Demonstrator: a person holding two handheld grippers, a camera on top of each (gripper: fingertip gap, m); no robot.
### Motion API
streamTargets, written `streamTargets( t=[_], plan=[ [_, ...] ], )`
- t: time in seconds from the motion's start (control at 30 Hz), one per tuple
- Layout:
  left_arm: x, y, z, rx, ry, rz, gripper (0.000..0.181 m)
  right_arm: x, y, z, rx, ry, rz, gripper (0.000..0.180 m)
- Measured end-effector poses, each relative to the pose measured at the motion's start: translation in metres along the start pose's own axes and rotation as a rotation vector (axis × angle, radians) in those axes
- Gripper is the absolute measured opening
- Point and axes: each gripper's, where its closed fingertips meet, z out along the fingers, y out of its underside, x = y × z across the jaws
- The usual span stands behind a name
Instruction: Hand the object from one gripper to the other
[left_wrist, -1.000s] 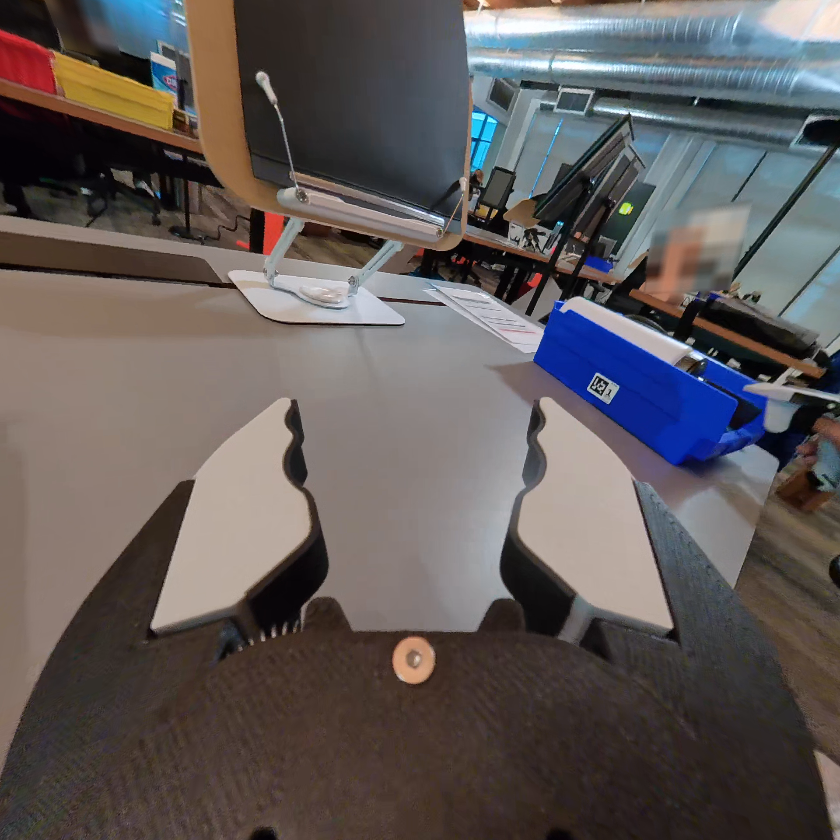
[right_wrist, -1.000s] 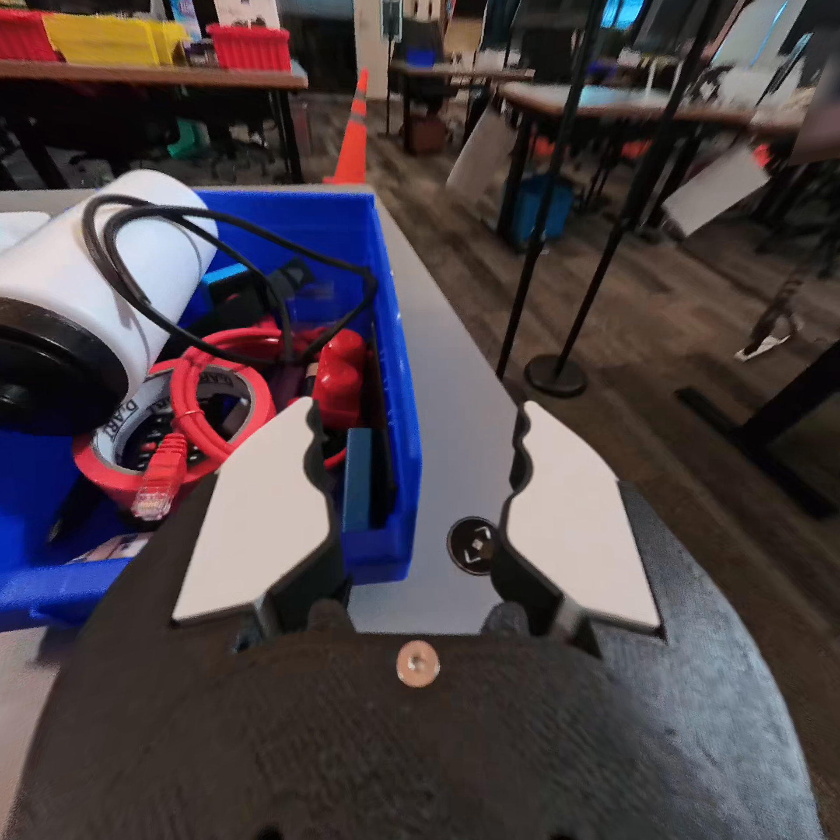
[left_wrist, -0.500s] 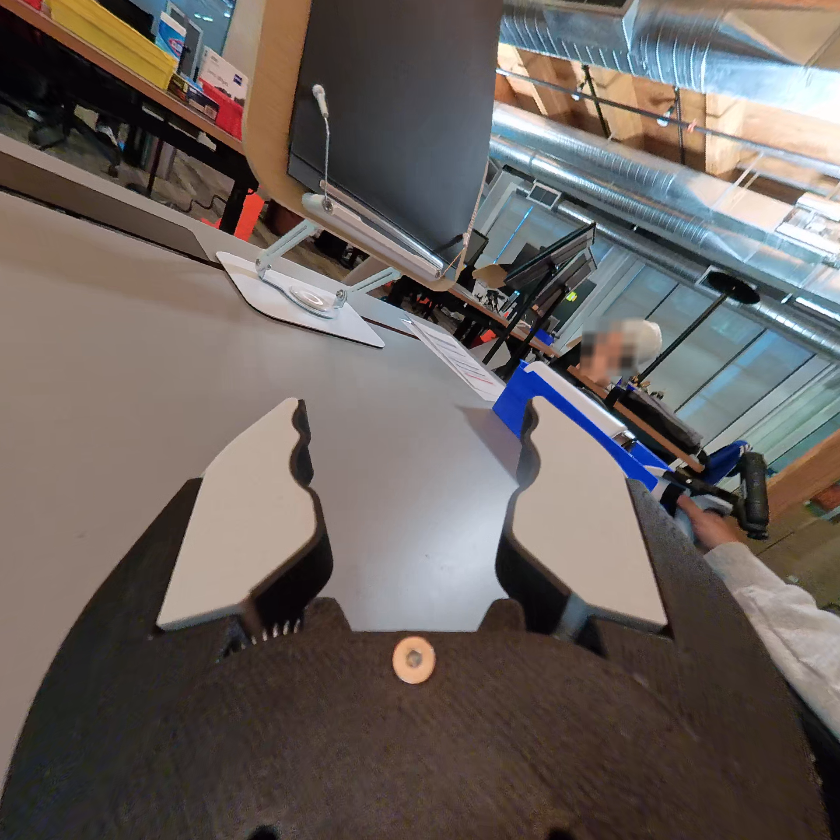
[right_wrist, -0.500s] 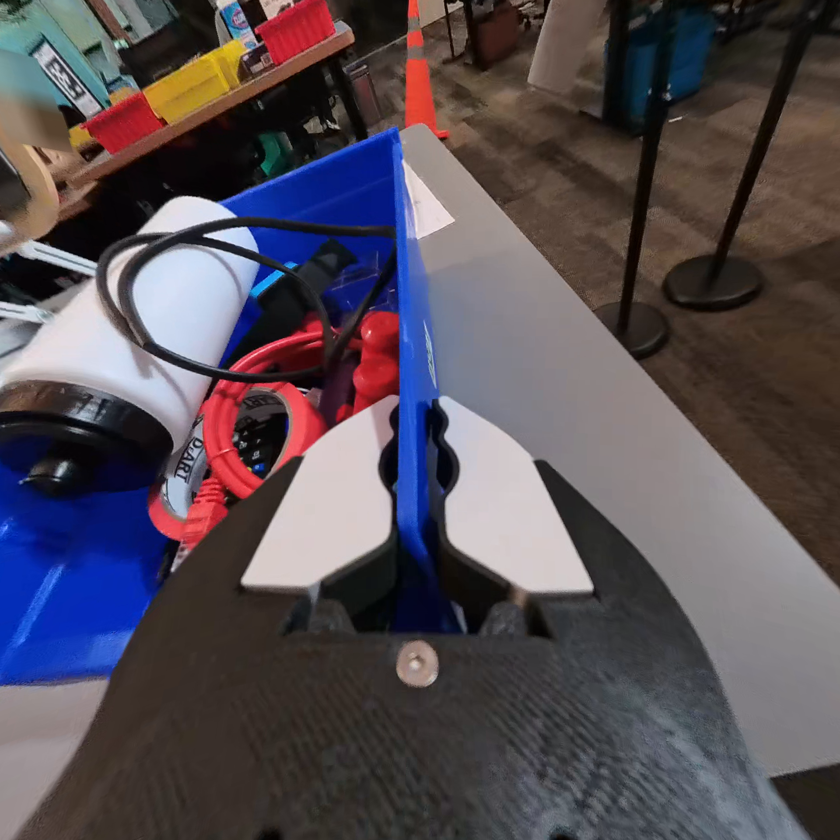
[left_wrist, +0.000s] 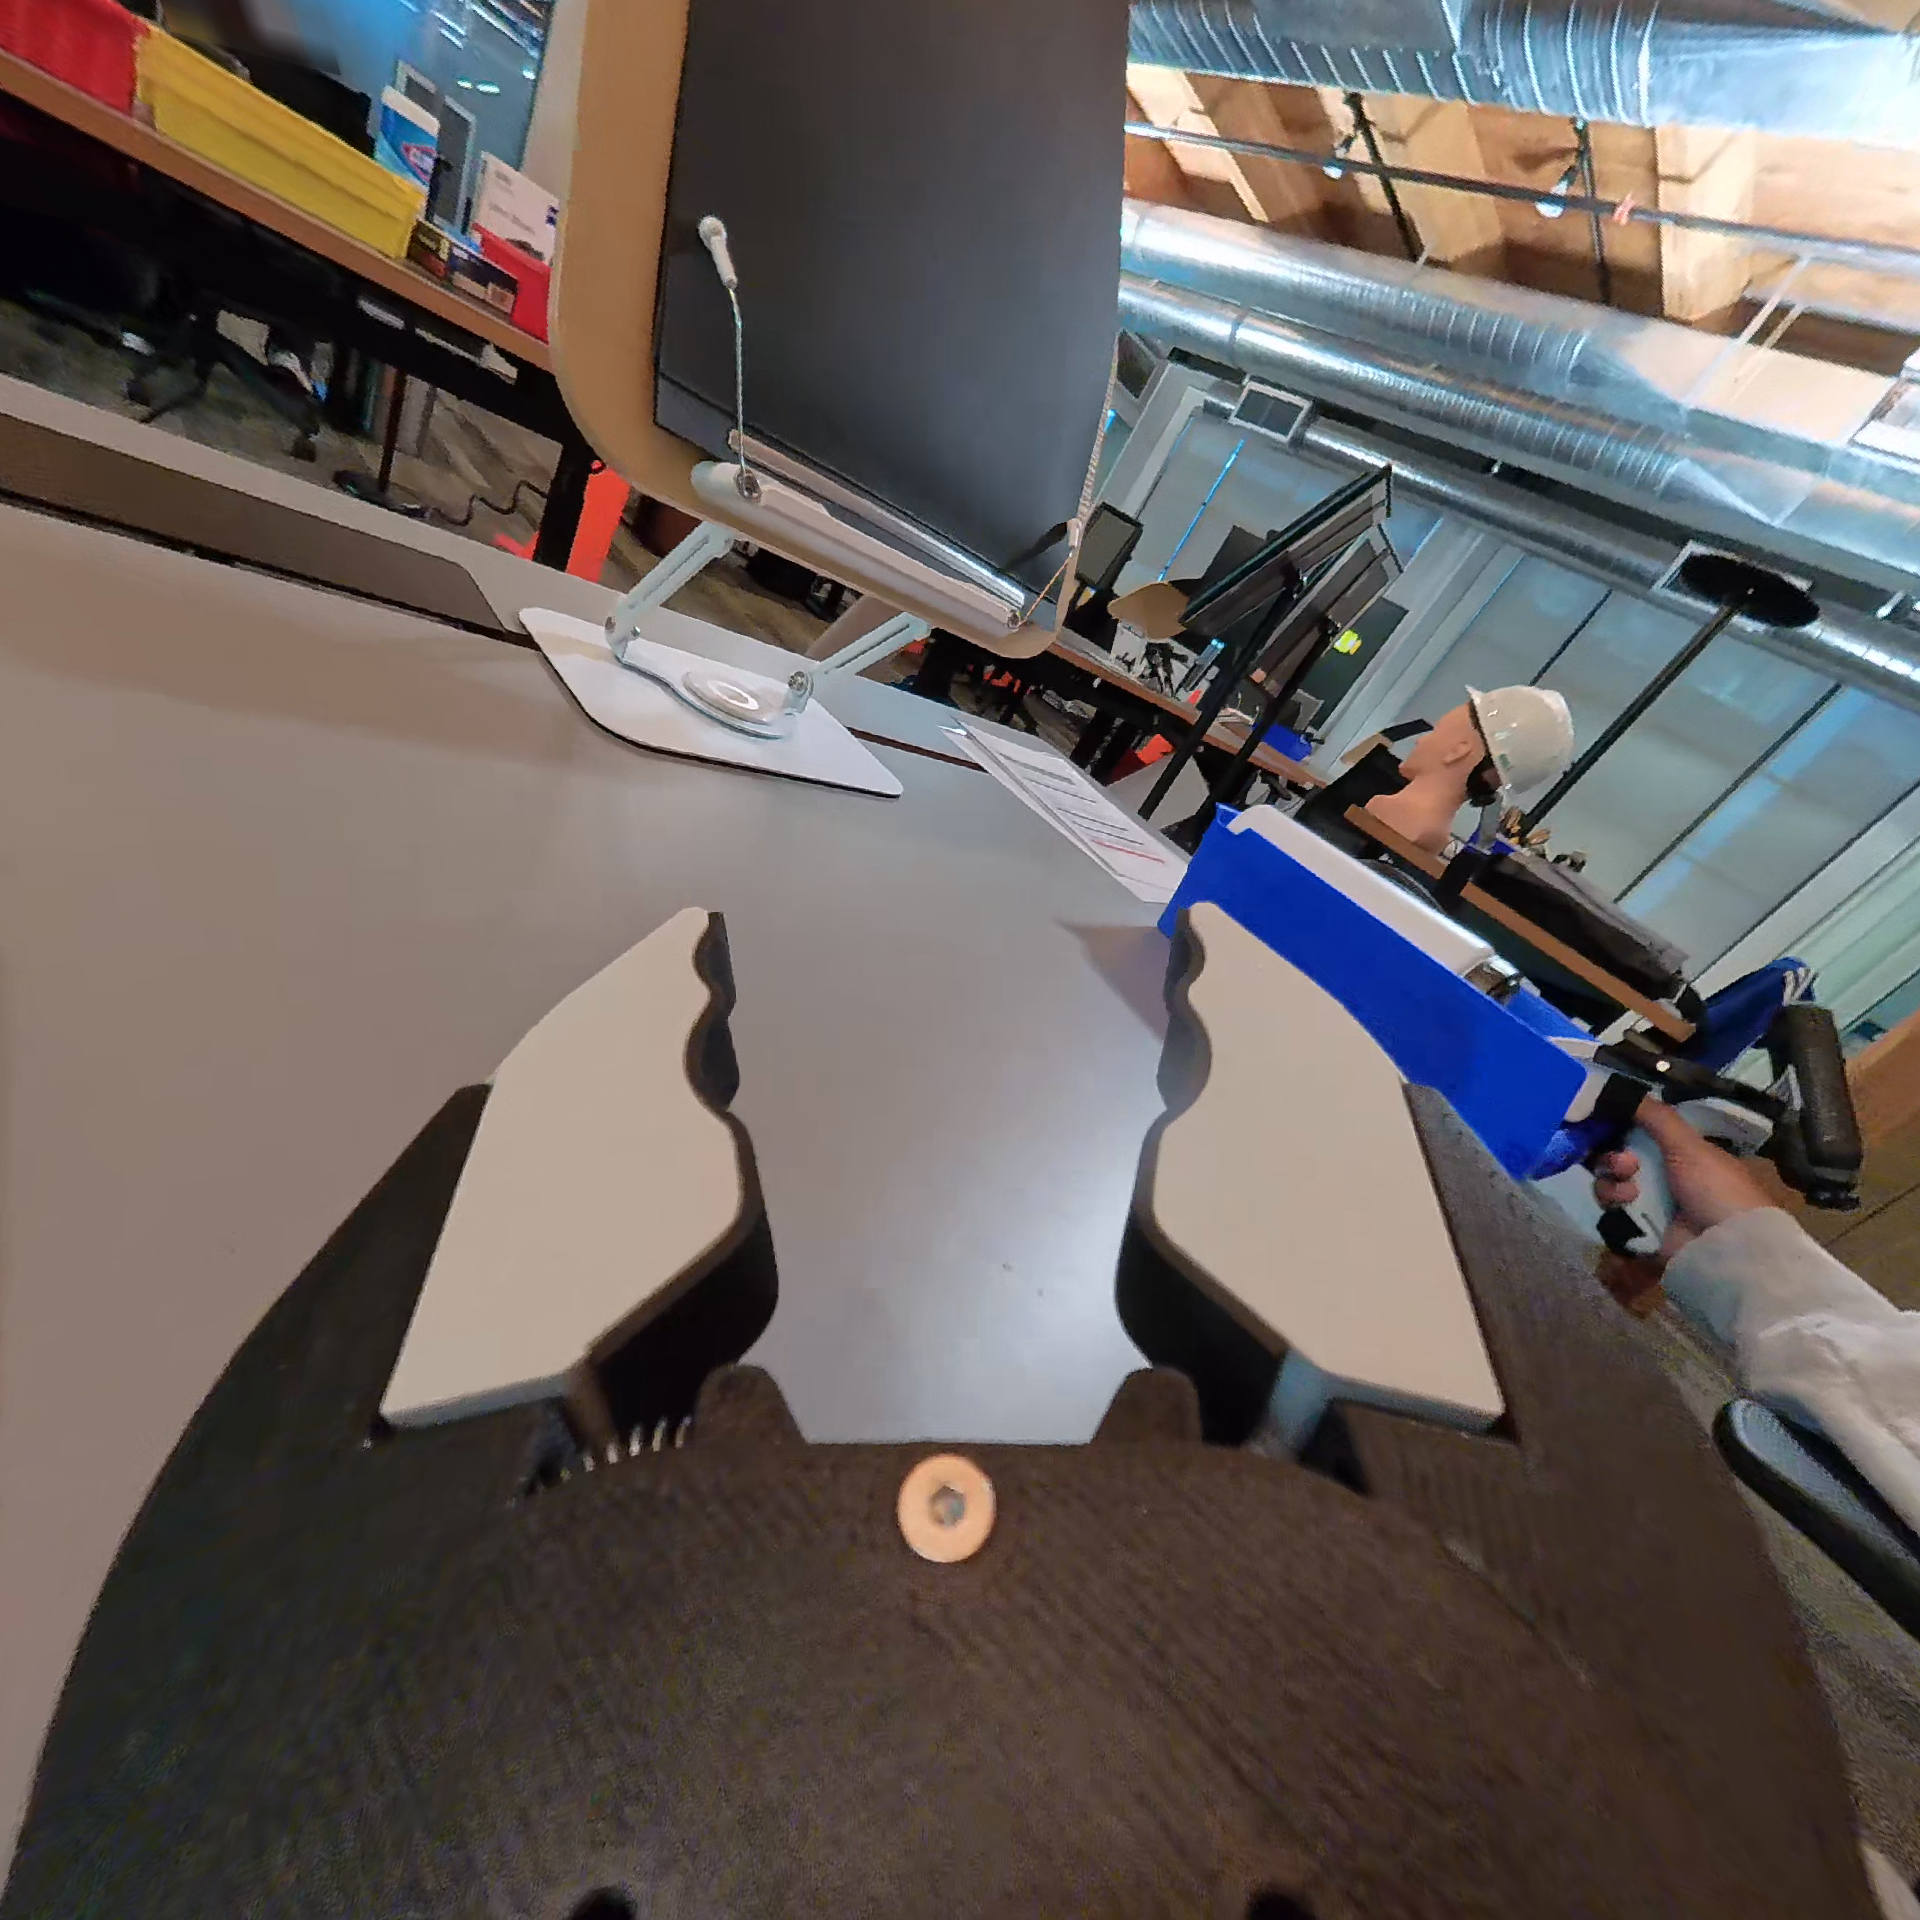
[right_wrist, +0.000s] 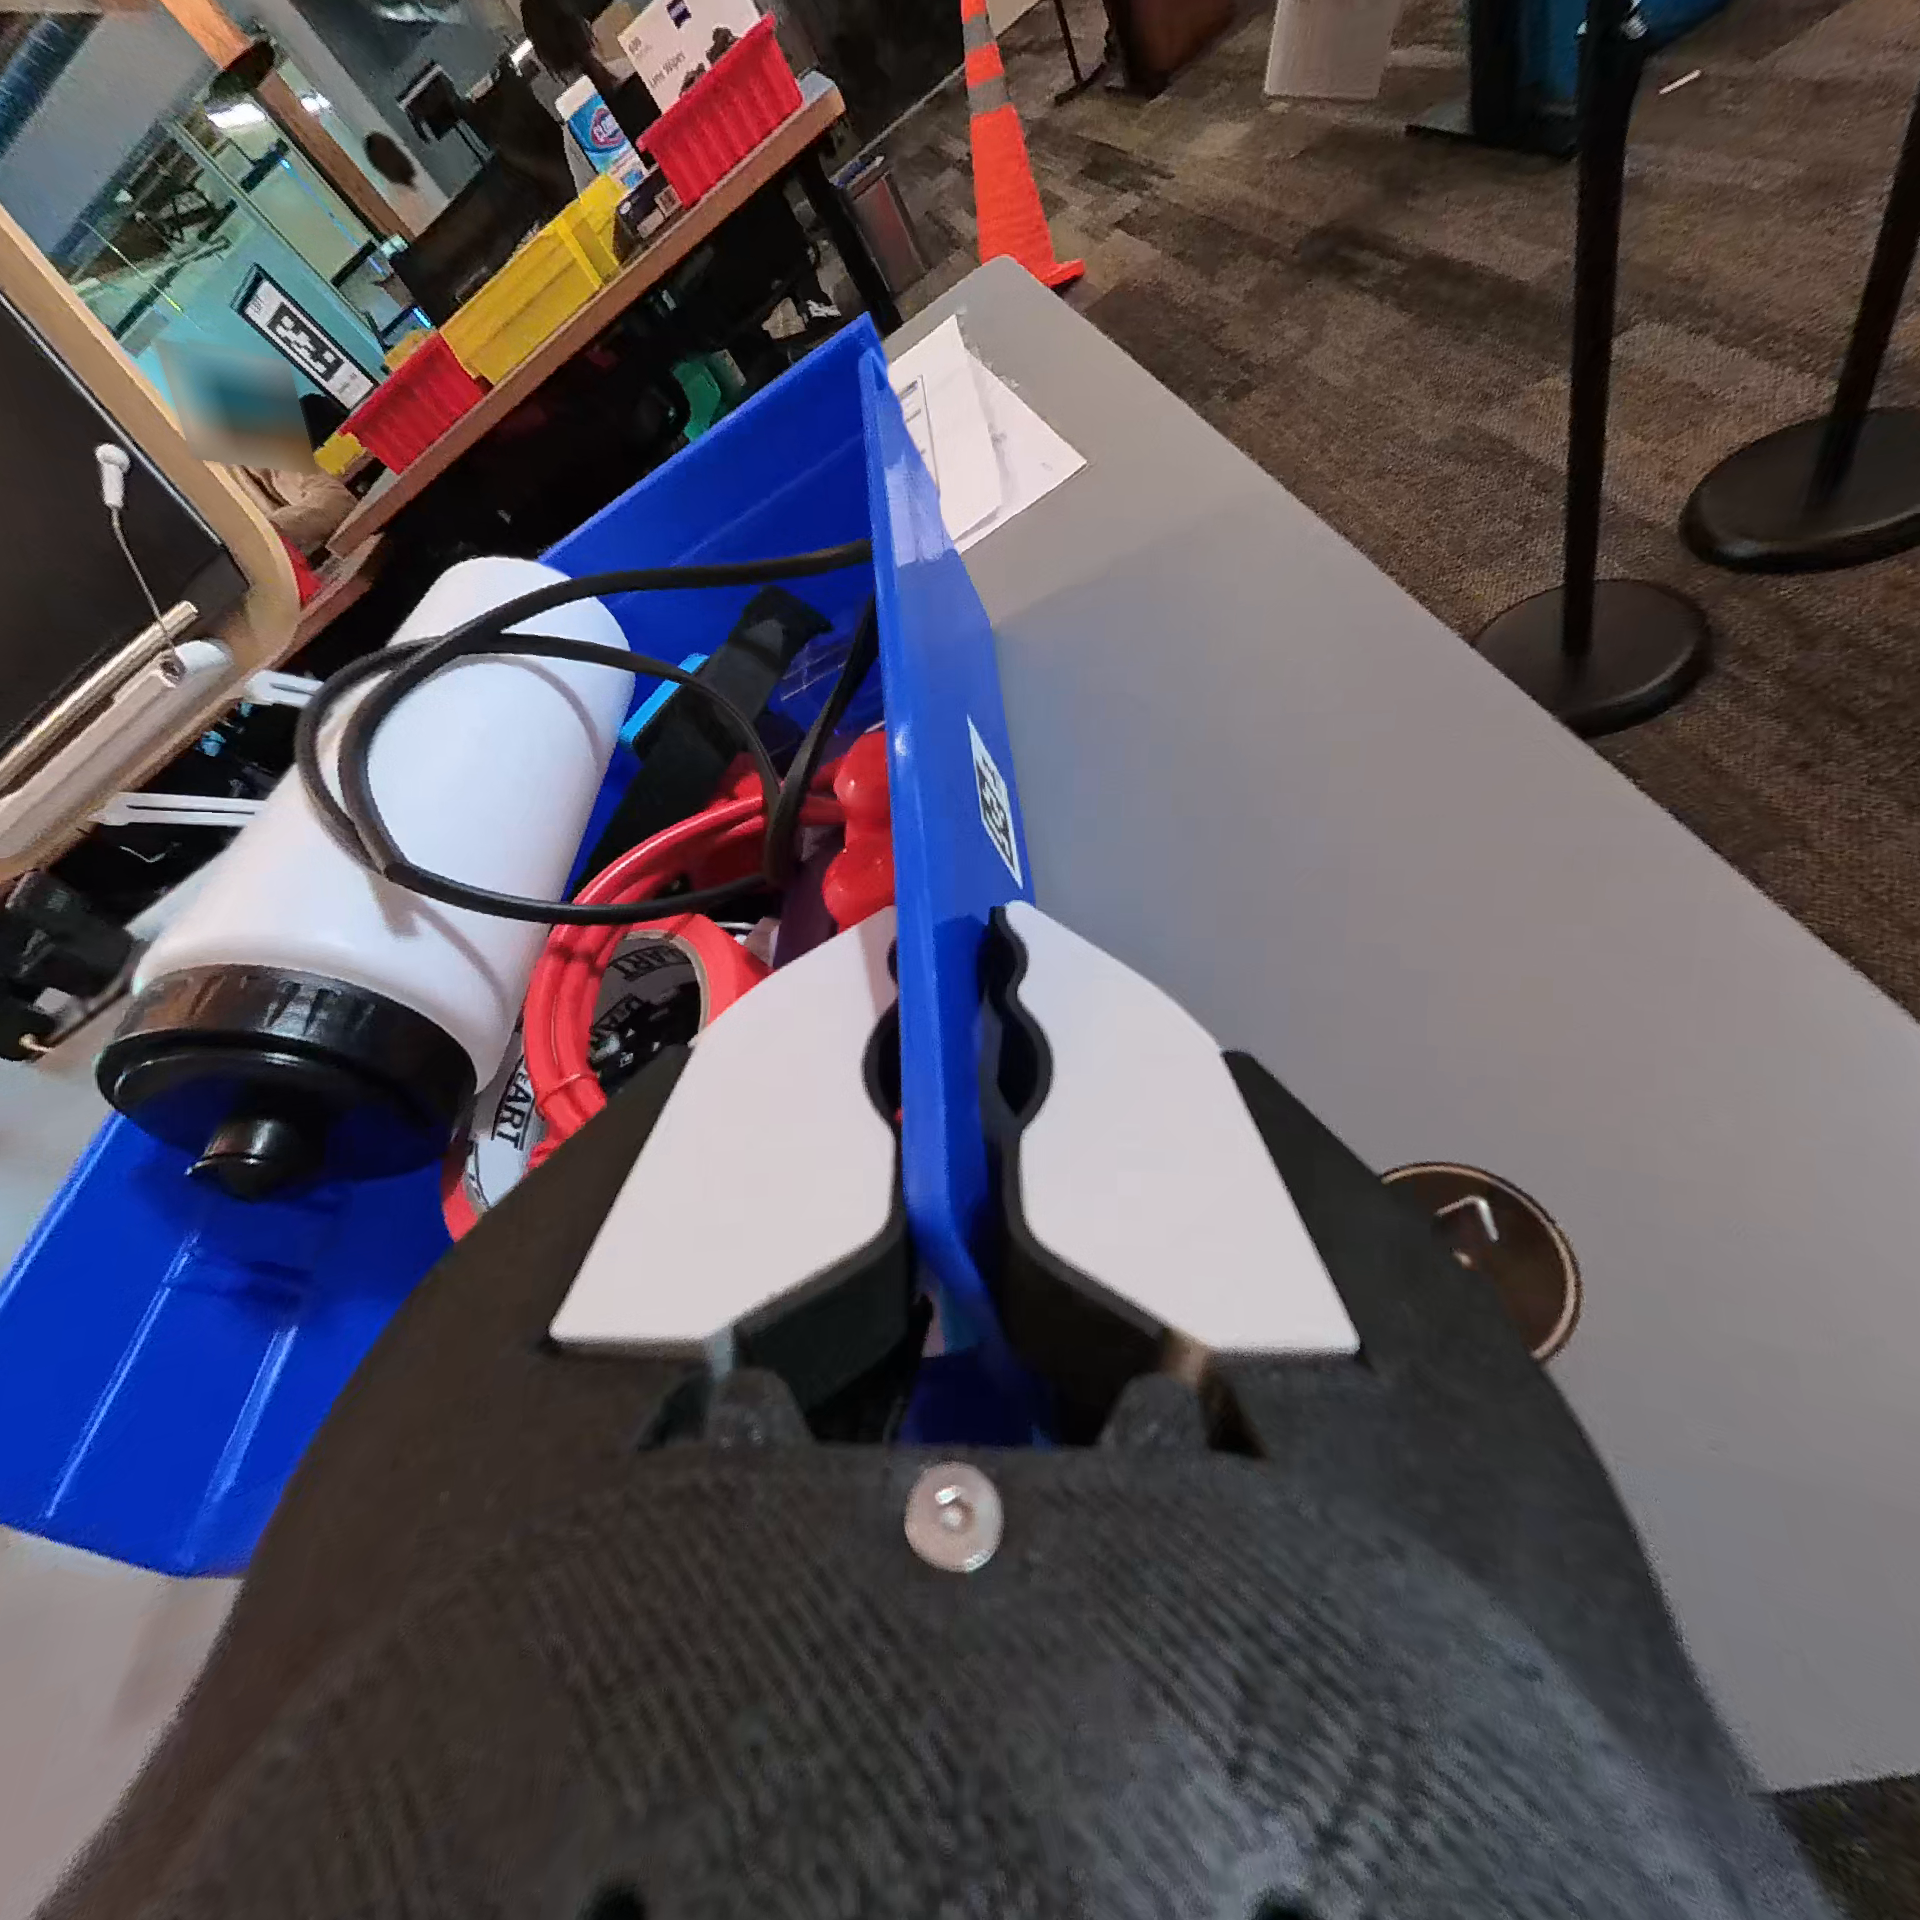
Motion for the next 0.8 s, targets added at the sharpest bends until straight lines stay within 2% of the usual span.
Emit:
streamTargets(
  t=[0.03,0.13,0.23,0.3,0.37,0.5,0.57,0.63,0.8],
  plan=[
    [0.001,0.000,0.000,-0.005,-0.001,0.015,0.081,-0.001,0.000,0.000,0.001,0.000,0.006,0.012],
    [0.008,-0.009,-0.006,0.018,-0.015,0.088,0.077,-0.004,-0.002,-0.001,0.002,0.004,0.007,0.012],
    [0.016,-0.049,-0.031,0.178,-0.068,0.159,0.079,-0.006,-0.005,-0.005,0.011,-0.004,0.027,0.012],
    [0.020,-0.077,-0.054,0.253,-0.135,0.276,0.083,-0.008,-0.007,-0.008,0.023,-0.009,0.031,0.012],
    [0.009,-0.098,-0.076,0.260,-0.284,0.451,0.089,-0.011,-0.010,-0.011,0.039,-0.014,0.033,0.012],
    [-0.050,-0.124,-0.131,0.261,-0.735,0.740,0.100,-0.019,-0.012,-0.019,0.052,-0.030,0.050,0.012],
    [-0.083,-0.110,-0.138,0.132,-0.818,0.733,0.107,-0.026,-0.011,-0.022,0.053,-0.040,0.042,0.012],
    [-0.113,-0.090,-0.138,-0.009,-0.857,0.623,0.117,-0.033,-0.009,-0.022,0.043,-0.053,0.038,0.012],
    [-0.146,-0.038,-0.133,-0.241,-0.798,0.346,0.097,-0.063,0.001,-0.013,-0.002,-0.104,0.001,0.011]
  ],
)
